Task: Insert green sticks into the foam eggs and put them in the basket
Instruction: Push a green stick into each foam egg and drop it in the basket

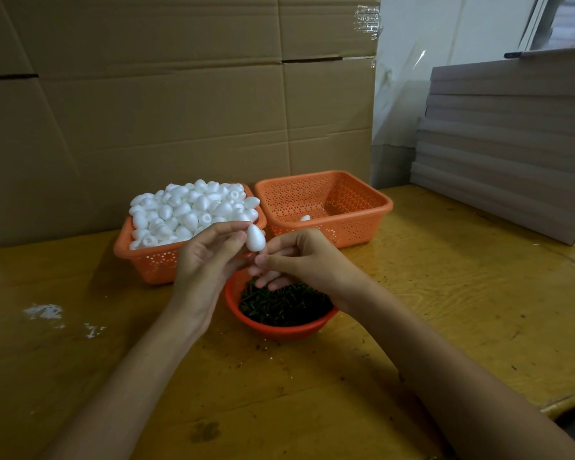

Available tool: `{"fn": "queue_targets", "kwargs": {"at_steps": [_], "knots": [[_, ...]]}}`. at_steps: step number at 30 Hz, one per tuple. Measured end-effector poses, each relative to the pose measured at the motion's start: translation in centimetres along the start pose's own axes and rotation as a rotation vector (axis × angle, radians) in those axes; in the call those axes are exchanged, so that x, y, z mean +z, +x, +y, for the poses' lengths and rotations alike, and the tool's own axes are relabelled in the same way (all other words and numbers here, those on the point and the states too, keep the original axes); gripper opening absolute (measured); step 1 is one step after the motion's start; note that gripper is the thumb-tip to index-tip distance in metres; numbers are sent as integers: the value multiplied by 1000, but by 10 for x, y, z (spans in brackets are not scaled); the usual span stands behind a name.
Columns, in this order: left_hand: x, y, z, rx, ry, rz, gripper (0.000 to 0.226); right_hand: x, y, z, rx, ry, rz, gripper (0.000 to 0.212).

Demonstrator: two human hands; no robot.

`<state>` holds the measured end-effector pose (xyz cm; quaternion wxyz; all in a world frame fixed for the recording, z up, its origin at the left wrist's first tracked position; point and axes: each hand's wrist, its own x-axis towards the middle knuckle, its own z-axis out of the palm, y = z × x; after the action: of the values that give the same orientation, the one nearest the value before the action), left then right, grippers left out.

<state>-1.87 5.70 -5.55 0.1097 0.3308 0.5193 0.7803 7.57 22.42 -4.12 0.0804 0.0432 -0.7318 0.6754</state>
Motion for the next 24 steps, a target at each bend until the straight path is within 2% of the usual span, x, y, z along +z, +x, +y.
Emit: {"fn": "queue_targets", "kwargs": {"at_steps": [3,11,19,24], "knots": [[-1,0,0,-1,-7,-4,15,0,-1,-1,7,-3,2,20],[0,0,1,12,-51,-32,35,1,-1,0,2,22,1,21],[0,1,-1,12,-51,-22,26,-1,0,1,-10,21,-17,16],[-2,2,-3,25,-44,-45,27,-2,1,2,-6,21,-25,18]]}}
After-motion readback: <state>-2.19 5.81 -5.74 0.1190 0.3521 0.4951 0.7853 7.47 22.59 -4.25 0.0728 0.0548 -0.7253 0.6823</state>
